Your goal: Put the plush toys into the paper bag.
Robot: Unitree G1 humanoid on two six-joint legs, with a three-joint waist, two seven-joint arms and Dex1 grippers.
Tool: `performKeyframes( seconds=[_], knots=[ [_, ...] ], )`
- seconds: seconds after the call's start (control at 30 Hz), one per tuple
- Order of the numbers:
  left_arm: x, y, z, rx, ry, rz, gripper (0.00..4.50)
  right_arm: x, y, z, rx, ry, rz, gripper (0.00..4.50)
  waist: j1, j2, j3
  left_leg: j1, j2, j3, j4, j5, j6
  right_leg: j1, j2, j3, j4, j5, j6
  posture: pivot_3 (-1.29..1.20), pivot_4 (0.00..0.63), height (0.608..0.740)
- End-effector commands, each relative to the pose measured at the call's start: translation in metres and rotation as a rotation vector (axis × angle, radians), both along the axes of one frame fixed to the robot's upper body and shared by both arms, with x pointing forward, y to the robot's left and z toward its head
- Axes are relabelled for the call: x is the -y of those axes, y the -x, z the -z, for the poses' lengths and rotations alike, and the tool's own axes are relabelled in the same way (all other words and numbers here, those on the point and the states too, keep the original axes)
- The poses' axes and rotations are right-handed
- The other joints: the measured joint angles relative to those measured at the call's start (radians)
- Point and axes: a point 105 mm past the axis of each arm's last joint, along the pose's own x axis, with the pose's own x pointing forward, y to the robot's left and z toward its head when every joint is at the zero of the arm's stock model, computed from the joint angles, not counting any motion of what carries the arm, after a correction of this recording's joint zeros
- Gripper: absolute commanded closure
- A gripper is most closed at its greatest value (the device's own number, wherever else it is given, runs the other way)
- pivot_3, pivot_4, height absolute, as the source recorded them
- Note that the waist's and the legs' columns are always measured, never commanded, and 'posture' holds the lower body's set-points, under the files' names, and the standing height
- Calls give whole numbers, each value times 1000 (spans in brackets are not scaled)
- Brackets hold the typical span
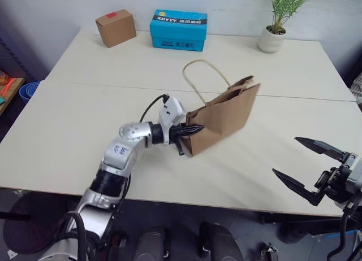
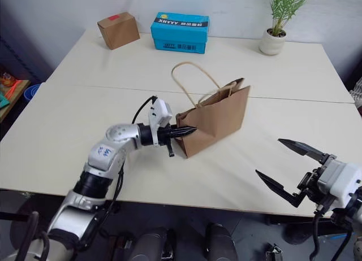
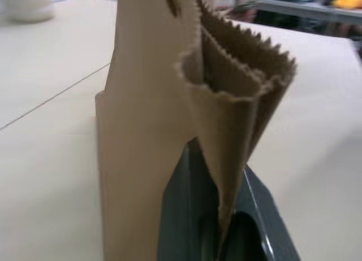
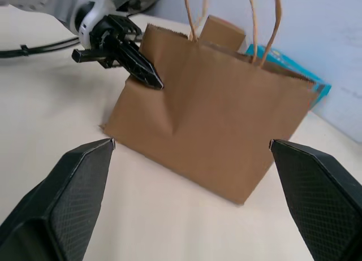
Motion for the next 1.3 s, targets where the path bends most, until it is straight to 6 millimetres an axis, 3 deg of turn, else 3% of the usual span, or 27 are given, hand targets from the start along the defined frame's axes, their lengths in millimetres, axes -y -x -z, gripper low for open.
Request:
performKeyframes(
  seconds=[0.03,0.2,0.3,0.47,0.67,0.93,1.1,1.3],
  knots=[
    [-11,15,-24,127,-36,282,4476,1,11,-14,33,36,1,0,-1,0,0,0,0,0,0,0,0,0,0,-1,0,0,0,0,150,740],
    [-29,15,-10,137,-176,477,4476,3,18,-9,-20,61,-12,0,-1,0,0,1,0,3,-1,-1,0,0,2,-4,0,0,0,0,150,740],
    [-32,9,2,141,-232,489,4476,0,19,-5,-46,61,-30,0,-1,0,0,2,0,3,0,-1,2,0,1,-4,0,0,0,0,150,740],
    [-29,4,5,117,-185,464,4476,-1,16,5,-79,50,-57,0,-1,0,0,1,0,3,0,-2,3,0,1,-2,1,0,0,0,150,740],
    [-38,1,-14,194,-127,389,2609,2,7,14,-133,25,-87,0,-2,0,0,1,0,3,0,-2,3,0,1,-2,2,0,0,0,150,740],
    [-84,5,-26,262,-115,148,33,14,-4,15,-156,8,-94,0,-7,0,0,1,2,3,0,-2,2,0,0,-1,2,0,0,0,150,740],
    [-149,28,-24,236,-146,-181,33,30,-16,10,-154,93,-135,0,-27,0,0,2,2,1,0,-3,2,2,-4,1,1,0,0,0,150,740],
    [-196,69,3,165,-279,-317,33,48,-20,13,-180,249,-214,0,-25,1,1,5,2,-1,-1,-4,1,7,-7,-1,-4,-1,-1,0,150,740]
  ],
)
